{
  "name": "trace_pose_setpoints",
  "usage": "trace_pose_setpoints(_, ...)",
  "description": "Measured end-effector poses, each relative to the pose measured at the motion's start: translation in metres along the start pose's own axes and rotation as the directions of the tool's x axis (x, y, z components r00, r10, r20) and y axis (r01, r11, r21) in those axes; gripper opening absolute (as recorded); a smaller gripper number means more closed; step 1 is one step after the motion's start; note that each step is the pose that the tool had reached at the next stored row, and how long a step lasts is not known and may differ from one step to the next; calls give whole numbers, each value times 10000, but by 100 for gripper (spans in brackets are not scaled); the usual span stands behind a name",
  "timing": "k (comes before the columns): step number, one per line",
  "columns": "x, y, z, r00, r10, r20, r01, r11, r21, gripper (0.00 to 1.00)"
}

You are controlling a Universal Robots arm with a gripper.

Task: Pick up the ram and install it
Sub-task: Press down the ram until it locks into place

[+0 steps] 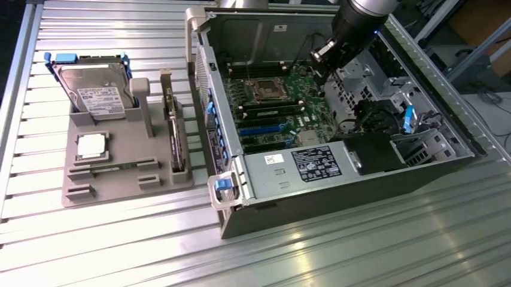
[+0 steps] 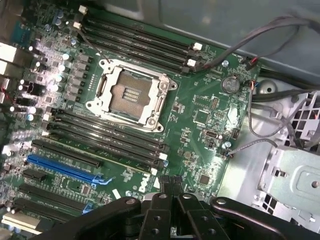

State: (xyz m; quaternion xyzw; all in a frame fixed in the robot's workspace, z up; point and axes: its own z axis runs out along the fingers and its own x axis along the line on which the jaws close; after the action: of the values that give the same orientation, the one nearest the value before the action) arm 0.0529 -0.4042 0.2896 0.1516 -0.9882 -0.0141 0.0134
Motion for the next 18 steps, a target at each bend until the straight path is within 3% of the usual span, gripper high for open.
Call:
trace_pose_setpoints(3,0,0,0,9987,506,16,-506,9987,-12,11)
trace_pose_setpoints(7,0,0,0,9914,1308,40,-1308,9914,-32,11)
trace_pose_setpoints(11,0,0,0,9809,1944,58,-1944,9809,-49,11)
trace_pose_setpoints(12,0,0,0,9744,2245,66,-2245,9745,-58,11)
trace_pose_setpoints(15,0,0,0,9625,2712,79,-2711,9625,-72,11)
trace_pose_setpoints(18,0,0,0,9615,2746,80,-2746,9615,-73,11)
